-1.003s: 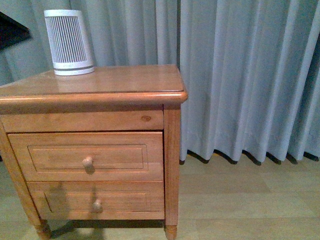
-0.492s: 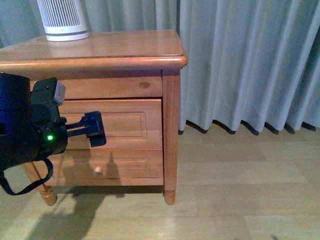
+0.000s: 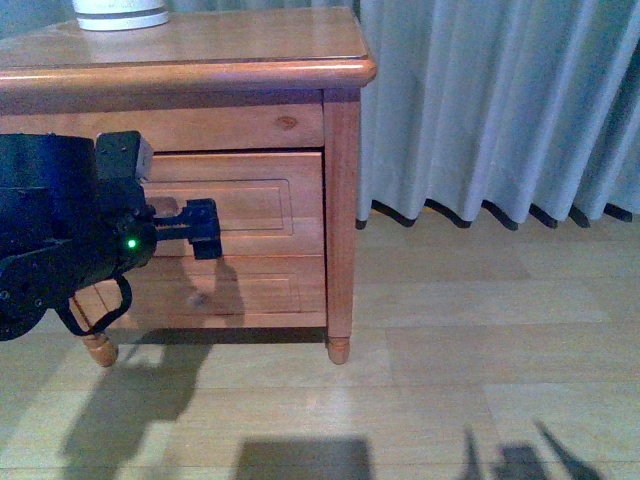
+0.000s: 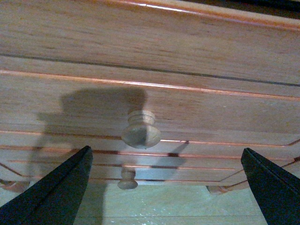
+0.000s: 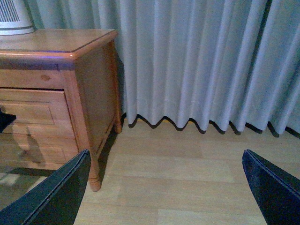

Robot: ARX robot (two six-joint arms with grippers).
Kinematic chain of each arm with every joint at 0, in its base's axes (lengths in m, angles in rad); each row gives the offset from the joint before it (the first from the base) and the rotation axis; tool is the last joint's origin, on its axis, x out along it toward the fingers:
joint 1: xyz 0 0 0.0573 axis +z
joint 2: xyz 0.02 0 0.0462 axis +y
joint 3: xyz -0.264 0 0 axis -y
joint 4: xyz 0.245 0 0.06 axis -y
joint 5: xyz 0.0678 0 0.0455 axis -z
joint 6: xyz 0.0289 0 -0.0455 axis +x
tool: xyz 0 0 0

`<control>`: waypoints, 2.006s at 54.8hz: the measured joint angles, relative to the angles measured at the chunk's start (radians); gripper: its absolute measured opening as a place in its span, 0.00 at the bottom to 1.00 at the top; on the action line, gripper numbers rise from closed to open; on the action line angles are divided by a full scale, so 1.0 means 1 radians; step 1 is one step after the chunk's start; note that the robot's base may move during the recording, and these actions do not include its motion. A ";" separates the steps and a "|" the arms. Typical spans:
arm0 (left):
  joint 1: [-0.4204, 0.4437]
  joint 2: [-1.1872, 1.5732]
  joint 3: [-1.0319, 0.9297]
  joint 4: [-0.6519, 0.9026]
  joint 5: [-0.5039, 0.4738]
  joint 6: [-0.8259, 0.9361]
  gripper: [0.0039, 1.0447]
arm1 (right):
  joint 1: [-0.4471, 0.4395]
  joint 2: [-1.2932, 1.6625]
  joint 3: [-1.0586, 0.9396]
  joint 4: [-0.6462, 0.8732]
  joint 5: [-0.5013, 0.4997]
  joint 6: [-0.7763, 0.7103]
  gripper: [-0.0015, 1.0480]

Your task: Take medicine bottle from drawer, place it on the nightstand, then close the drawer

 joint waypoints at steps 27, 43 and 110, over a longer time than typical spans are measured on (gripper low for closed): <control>0.021 0.061 0.076 0.058 0.004 0.047 0.94 | 0.000 0.000 0.000 0.000 0.000 0.000 0.93; 0.030 0.084 0.089 0.055 0.012 0.046 0.94 | 0.000 0.000 0.000 0.000 0.000 0.000 0.93; -0.029 -0.079 -0.348 0.321 -0.120 -0.004 0.24 | 0.000 0.000 0.000 0.000 0.000 0.000 0.93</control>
